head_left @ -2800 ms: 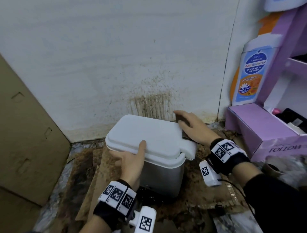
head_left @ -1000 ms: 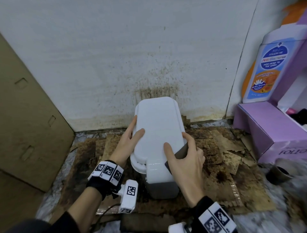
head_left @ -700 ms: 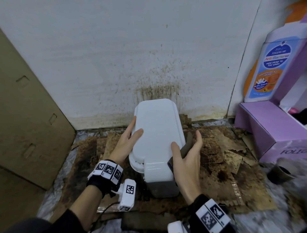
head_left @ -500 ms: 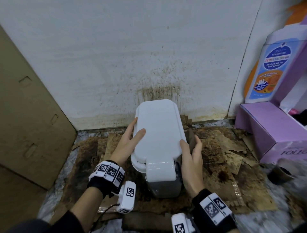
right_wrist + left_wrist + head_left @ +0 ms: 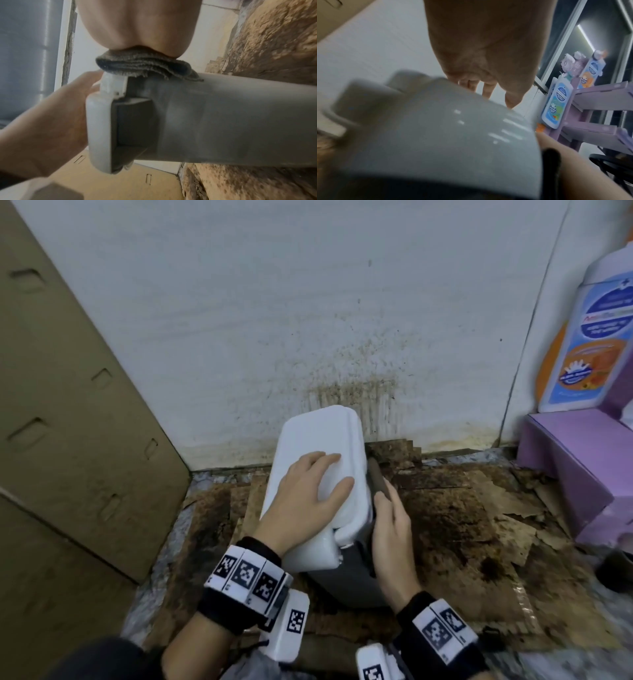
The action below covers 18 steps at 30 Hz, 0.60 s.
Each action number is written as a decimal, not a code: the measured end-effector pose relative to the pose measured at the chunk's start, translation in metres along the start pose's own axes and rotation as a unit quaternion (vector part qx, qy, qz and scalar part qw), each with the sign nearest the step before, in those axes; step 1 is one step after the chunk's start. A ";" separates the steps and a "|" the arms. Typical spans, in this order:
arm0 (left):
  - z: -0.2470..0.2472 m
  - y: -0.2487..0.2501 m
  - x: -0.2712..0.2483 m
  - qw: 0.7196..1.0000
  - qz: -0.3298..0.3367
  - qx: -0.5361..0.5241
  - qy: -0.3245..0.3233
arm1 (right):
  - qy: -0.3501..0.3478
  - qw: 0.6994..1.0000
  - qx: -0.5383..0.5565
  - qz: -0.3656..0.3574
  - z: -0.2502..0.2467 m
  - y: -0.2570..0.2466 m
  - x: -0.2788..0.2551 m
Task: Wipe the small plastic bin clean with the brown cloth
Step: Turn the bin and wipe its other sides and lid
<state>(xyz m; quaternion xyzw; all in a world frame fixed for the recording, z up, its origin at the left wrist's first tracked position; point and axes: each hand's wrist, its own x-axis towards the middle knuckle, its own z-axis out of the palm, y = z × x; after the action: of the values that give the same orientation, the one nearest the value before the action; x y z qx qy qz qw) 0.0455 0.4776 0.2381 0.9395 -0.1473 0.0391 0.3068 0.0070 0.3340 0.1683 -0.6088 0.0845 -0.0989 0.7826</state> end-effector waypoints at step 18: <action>-0.006 -0.039 -0.007 0.994 -0.064 0.079 0.029 | -0.130 0.984 -0.116 -0.038 0.048 0.030 -0.007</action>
<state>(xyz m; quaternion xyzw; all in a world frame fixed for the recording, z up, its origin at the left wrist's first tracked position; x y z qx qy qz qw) 0.0508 0.5128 0.2194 0.9667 -0.0743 0.0576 0.2381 0.0136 0.3878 0.1512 -0.7060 -0.0303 -0.0379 0.7066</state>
